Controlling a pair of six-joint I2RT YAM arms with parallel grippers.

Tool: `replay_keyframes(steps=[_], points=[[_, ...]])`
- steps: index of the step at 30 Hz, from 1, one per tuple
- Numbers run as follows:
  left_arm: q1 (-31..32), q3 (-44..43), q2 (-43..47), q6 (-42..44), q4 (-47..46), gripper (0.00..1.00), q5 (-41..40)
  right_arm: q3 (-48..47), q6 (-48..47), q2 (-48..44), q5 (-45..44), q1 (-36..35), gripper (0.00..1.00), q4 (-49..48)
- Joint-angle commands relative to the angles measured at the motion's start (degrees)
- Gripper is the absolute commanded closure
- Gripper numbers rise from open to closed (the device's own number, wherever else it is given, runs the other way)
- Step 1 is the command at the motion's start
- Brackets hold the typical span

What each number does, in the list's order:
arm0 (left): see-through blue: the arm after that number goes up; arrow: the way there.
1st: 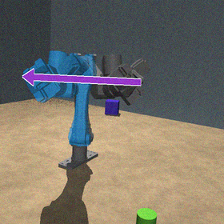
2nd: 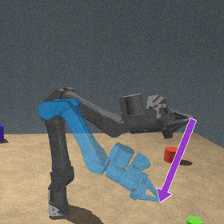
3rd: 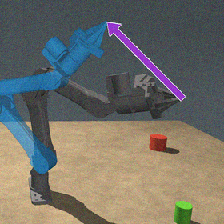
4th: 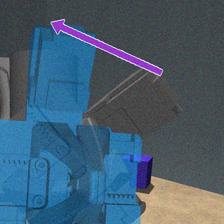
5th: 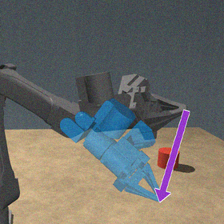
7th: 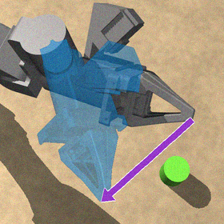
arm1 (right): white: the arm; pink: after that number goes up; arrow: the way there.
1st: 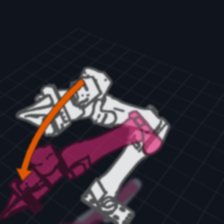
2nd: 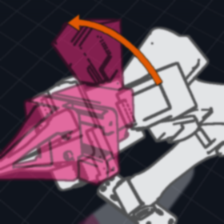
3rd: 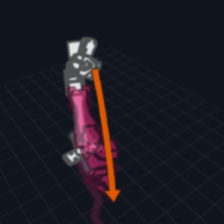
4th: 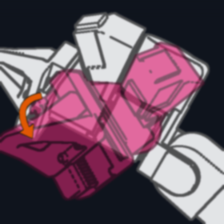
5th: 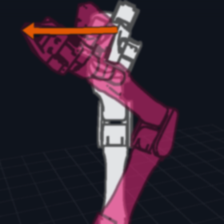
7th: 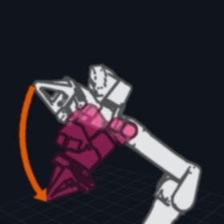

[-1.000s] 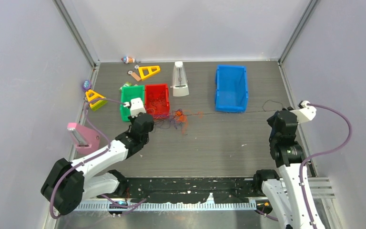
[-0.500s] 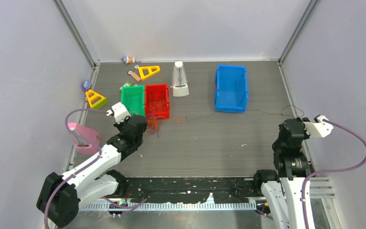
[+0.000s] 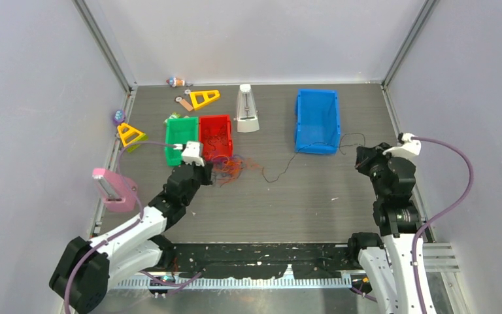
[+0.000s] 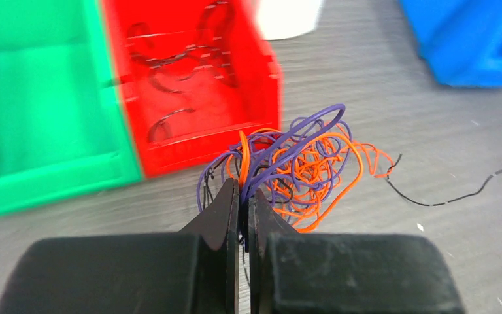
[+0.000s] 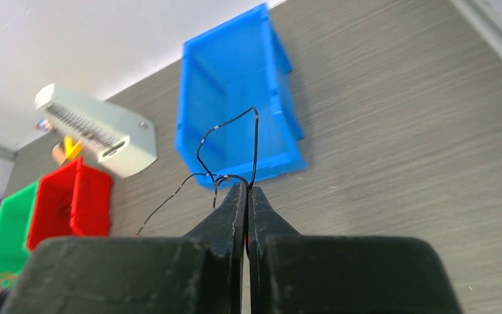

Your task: Untangle the cables

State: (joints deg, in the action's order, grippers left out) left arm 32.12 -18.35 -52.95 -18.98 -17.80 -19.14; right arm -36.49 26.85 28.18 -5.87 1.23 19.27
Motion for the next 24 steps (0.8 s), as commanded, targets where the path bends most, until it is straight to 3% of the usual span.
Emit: replay_keyframes(steps=[1,6,11,13,16,18,24], points=[[0.13,-4.17,-4.79,5.04,-9.82,1.00,19.87,-6.80,-4.08,2.79,13.62,0.19,0.95,-4.49],[2.18,-7.46,-10.38,6.99,-9.45,0.95,27.33,-11.32,-2.75,7.62,23.73,0.14,0.95,-5.20],[3.26,-11.85,-16.28,8.04,-7.75,0.89,35.69,-11.98,-0.63,8.43,27.14,-0.47,0.95,-9.87],[3.42,-13.49,-18.41,7.73,-6.94,0.71,38.24,-15.96,-0.32,9.71,28.68,-0.93,0.95,-10.02],[3.56,-12.89,-18.40,7.34,-7.62,0.31,38.32,-20.44,0.32,11.44,30.95,-1.22,0.95,-10.04],[3.50,-11.77,-16.73,7.41,-8.96,0.13,37.31,-23.71,0.89,12.70,32.36,-1.23,0.95,-10.12],[3.53,-15.64,-12.44,7.30,-5.70,0.07,40.99,-30.75,3.24,15.54,35.21,-4.01,0.95,-10.66]])
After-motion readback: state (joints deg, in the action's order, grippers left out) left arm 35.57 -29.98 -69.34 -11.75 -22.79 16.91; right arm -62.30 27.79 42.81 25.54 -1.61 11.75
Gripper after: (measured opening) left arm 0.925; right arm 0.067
